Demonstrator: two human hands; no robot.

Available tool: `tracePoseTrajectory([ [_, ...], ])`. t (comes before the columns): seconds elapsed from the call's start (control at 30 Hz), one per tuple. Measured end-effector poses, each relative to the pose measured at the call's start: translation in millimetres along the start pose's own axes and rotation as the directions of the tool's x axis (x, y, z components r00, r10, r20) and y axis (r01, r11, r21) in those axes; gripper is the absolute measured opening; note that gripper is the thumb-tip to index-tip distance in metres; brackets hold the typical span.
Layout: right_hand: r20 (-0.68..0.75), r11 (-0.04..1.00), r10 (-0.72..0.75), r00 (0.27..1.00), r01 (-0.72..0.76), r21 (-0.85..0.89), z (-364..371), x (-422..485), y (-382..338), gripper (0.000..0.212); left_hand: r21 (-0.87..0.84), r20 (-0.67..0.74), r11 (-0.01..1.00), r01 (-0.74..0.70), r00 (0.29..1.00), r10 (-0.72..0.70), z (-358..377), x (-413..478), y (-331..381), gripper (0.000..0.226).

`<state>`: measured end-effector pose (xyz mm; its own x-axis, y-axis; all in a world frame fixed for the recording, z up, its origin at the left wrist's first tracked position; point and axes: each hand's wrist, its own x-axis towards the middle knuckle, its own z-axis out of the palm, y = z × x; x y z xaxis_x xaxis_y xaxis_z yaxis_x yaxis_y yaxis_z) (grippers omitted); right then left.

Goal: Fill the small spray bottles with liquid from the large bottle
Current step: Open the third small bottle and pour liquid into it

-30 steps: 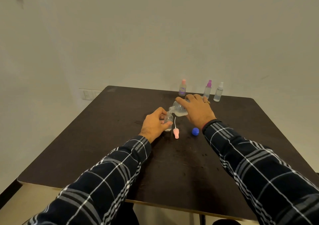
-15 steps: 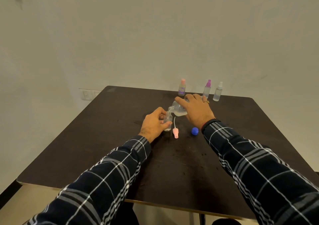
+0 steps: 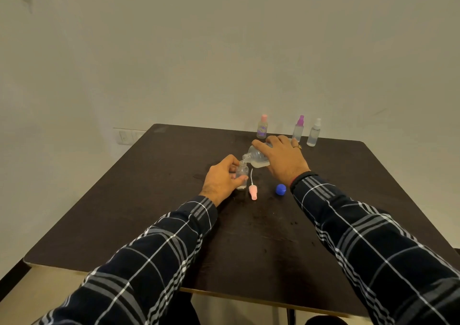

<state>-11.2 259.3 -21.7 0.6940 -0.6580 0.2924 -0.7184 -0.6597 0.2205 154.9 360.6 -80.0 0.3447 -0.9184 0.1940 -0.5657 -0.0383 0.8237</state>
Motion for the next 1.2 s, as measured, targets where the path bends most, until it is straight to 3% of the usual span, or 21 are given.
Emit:
tracePoseTrajectory([
  [1.2,-0.011,1.0,0.014,1.0,-0.014,-0.016,1.9,-0.8,-0.8,0.081,0.028,-0.002,1.0,-0.002,1.0,0.002,-0.3,-0.3,0.3,0.033],
])
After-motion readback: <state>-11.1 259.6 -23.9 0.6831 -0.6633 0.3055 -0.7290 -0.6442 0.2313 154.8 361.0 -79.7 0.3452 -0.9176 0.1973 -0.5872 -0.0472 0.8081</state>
